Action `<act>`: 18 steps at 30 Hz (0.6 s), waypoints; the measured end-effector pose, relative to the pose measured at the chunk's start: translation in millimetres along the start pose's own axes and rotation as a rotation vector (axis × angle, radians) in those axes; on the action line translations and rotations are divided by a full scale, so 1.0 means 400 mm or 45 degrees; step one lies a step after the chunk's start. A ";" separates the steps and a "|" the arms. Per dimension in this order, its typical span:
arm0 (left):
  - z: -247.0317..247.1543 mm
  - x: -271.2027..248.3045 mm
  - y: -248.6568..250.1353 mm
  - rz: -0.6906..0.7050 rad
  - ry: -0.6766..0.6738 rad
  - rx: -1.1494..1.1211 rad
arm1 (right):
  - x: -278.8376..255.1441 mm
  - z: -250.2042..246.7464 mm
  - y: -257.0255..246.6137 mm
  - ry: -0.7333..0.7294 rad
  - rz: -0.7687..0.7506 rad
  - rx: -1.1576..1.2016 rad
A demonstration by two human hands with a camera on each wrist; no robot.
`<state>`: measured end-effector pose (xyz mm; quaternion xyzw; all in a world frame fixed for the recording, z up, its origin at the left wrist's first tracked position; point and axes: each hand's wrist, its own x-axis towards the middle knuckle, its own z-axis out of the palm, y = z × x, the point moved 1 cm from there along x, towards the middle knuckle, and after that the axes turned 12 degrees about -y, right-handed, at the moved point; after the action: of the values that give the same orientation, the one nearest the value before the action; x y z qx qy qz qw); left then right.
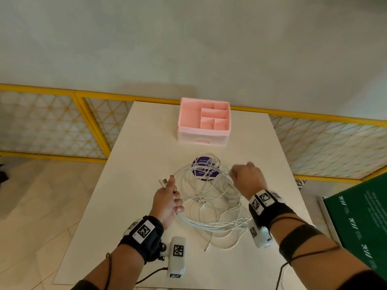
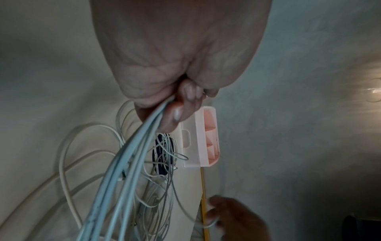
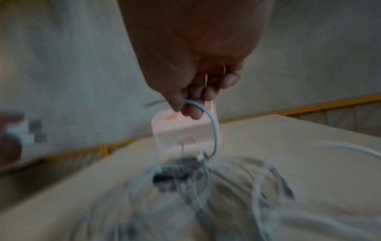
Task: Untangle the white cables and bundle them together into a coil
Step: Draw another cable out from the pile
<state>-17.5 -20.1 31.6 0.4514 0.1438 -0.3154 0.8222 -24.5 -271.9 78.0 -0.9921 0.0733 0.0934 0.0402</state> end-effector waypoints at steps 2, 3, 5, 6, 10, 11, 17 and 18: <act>0.014 0.003 0.004 0.035 0.010 0.014 | 0.009 -0.075 0.005 0.218 0.011 0.438; 0.022 0.004 0.007 0.059 0.017 0.028 | 0.010 -0.111 0.001 0.279 0.010 0.677; 0.038 0.007 0.014 0.117 -0.003 0.055 | 0.005 -0.175 -0.023 0.370 -0.025 1.067; 0.047 0.009 0.018 0.148 -0.032 0.061 | 0.000 -0.197 -0.040 0.398 -0.058 1.200; 0.091 0.006 0.036 0.246 -0.166 0.050 | -0.025 -0.206 -0.112 0.296 -0.161 1.404; 0.104 0.002 0.040 0.263 -0.198 0.051 | -0.029 -0.187 -0.128 0.241 -0.182 1.399; 0.138 -0.017 0.051 0.308 -0.299 0.205 | -0.068 -0.019 -0.205 -0.121 -0.291 1.103; 0.132 -0.015 0.049 0.316 -0.284 0.242 | -0.073 0.000 -0.212 -0.151 -0.295 1.105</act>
<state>-11.9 -54.1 76.4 0.5034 -0.0355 -0.2718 0.8194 -40.1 -184.4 89.0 -0.8781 -0.0081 0.1056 0.4667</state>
